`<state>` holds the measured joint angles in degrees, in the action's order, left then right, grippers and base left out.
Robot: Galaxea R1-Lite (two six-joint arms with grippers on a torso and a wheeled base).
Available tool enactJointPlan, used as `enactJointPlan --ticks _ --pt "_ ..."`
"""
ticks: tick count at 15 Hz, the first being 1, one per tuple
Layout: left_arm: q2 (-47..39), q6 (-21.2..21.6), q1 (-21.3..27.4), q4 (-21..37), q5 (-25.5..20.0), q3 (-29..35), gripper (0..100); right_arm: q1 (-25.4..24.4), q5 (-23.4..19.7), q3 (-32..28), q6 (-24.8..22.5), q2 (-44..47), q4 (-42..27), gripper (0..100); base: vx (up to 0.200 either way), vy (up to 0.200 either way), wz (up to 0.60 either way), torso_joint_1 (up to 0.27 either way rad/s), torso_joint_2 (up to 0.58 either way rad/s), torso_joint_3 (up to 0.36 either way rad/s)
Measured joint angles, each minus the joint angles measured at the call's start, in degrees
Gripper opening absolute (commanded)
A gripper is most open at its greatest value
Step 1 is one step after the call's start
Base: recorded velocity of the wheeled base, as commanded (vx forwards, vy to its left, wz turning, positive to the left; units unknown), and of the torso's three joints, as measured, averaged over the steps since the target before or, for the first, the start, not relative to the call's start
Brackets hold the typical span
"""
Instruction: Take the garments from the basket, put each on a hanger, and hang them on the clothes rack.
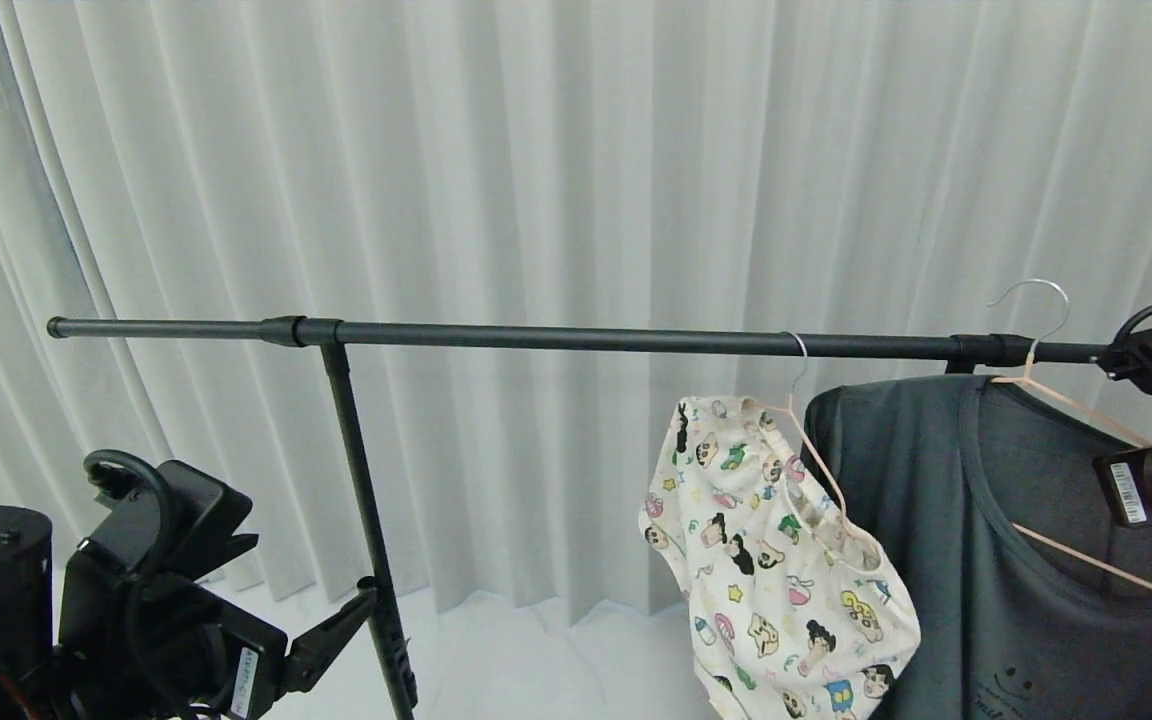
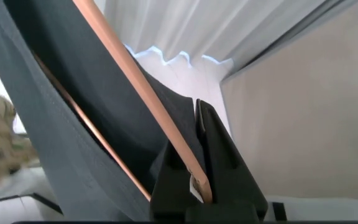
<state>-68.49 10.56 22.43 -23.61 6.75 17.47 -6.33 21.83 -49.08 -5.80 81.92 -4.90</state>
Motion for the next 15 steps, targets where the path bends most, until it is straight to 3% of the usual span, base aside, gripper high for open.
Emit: enactJointPlan --ticks 9,15 --pt "0.1 0.1 0.0 0.0 -0.1 0.1 100 -7.8 7.3 1.7 8.6 4.6 -0.2 0 0.022 0.0 0.0 0.0 0.0 0.0" --pt "0.6 0.1 0.6 0.0 0.0 -0.1 100 -8.9 8.7 1.0 10.1 8.8 0.0 0 0.0 0.0 0.0 0.0 0.0 0.0"
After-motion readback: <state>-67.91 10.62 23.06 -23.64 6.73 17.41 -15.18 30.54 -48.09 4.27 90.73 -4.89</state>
